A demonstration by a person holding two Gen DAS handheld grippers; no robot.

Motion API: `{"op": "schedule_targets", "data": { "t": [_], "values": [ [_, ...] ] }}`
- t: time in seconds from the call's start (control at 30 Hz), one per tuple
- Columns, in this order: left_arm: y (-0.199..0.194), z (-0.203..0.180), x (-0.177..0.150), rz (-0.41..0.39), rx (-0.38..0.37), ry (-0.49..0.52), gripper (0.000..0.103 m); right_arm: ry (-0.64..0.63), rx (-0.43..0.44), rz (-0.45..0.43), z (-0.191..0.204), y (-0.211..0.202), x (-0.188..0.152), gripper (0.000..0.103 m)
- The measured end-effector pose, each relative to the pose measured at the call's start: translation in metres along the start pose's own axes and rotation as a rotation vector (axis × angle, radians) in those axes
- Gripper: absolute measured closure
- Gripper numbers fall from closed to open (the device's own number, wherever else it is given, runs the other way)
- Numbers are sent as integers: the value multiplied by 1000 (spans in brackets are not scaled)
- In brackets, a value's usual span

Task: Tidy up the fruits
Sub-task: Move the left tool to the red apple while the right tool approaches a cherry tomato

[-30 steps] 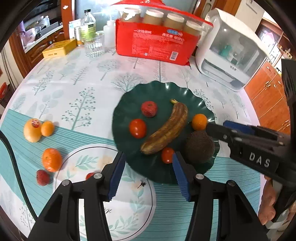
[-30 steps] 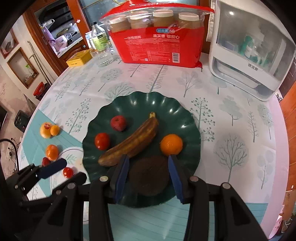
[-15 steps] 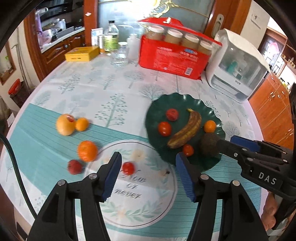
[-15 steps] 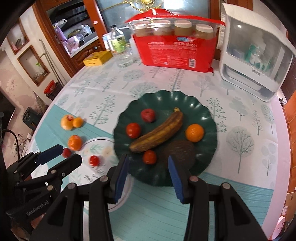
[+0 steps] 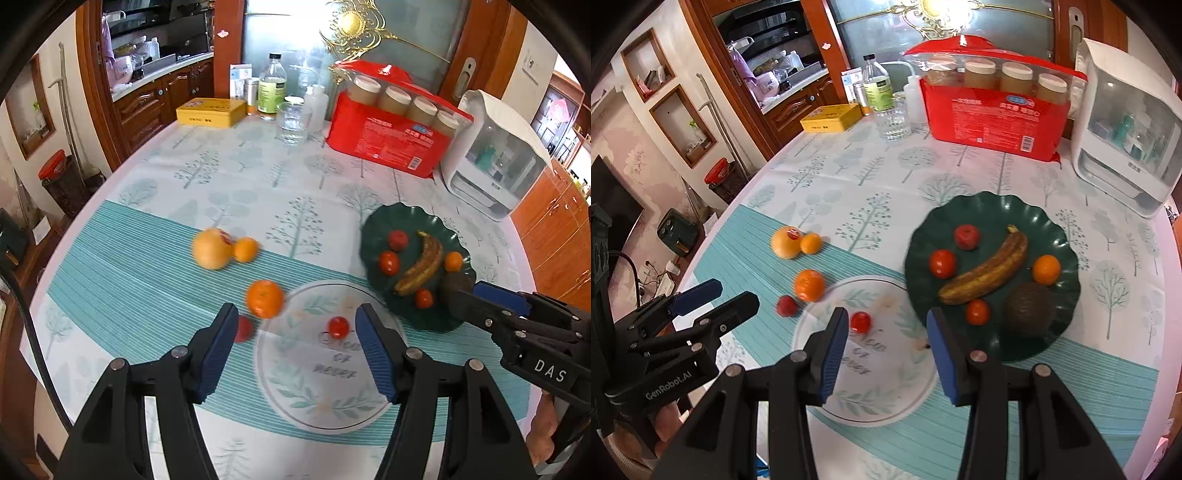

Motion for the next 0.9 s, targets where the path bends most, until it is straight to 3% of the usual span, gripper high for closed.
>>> {"op": "schedule_targets", "data": {
  "t": [0.4,0.9],
  "values": [
    [10,61,7,32,11,2,36,34,-1,29,40,25,-5,58],
    [90,88,-26,195,-48,32,36,115,-27,137,46,93,-37,58]
  ]
}}
Point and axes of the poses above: each gripper's, at about its wrist camera, not at the fingertips, and y roughly the way its jaws point, z to its left, x to its top, the point moved 5 cm from there along y, roughly the way its jaws point, and after that the axes turned 3 degrees about -x, right-handed, at the moved point
